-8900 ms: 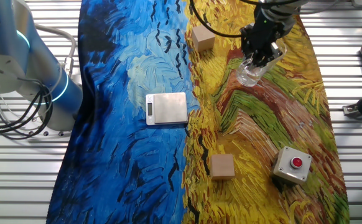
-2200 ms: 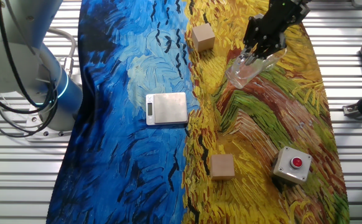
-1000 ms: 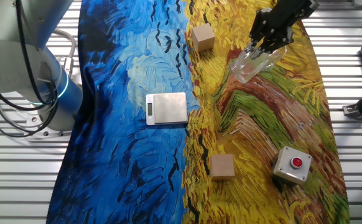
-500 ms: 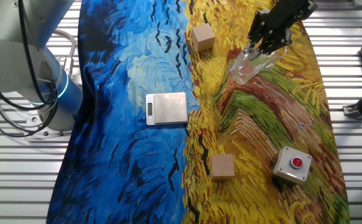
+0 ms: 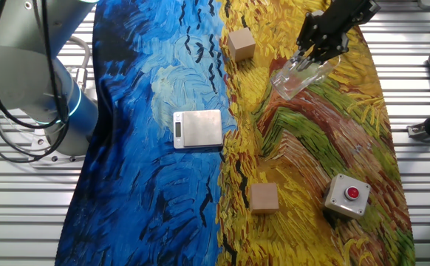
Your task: Pour the water from one cup into another empty cup
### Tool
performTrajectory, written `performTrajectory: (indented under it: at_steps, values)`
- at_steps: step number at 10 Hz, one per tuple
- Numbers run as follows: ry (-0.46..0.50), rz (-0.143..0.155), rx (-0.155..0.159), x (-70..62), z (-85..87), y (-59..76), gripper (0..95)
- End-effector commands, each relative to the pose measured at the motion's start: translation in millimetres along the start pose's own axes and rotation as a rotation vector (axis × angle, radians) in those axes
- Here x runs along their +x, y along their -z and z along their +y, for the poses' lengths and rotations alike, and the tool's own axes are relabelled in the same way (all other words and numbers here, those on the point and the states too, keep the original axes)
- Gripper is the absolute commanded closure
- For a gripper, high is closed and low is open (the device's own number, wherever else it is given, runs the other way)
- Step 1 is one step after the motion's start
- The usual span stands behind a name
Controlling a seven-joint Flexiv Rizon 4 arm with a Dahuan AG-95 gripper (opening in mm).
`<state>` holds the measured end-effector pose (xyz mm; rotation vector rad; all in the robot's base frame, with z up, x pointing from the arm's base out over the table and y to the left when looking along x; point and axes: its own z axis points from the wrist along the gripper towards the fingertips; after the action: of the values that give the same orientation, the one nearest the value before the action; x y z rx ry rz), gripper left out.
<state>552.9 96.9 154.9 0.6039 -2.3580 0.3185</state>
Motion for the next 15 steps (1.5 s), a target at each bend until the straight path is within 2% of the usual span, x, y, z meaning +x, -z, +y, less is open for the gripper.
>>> performTrajectory:
  at_steps: [1,15]
  values:
    - [-0.001,0.001,-0.001,1.2,0.0,-1.5,95.0]
    - [0.001,0.041,-0.008,1.3,0.2,-1.3,95.0]
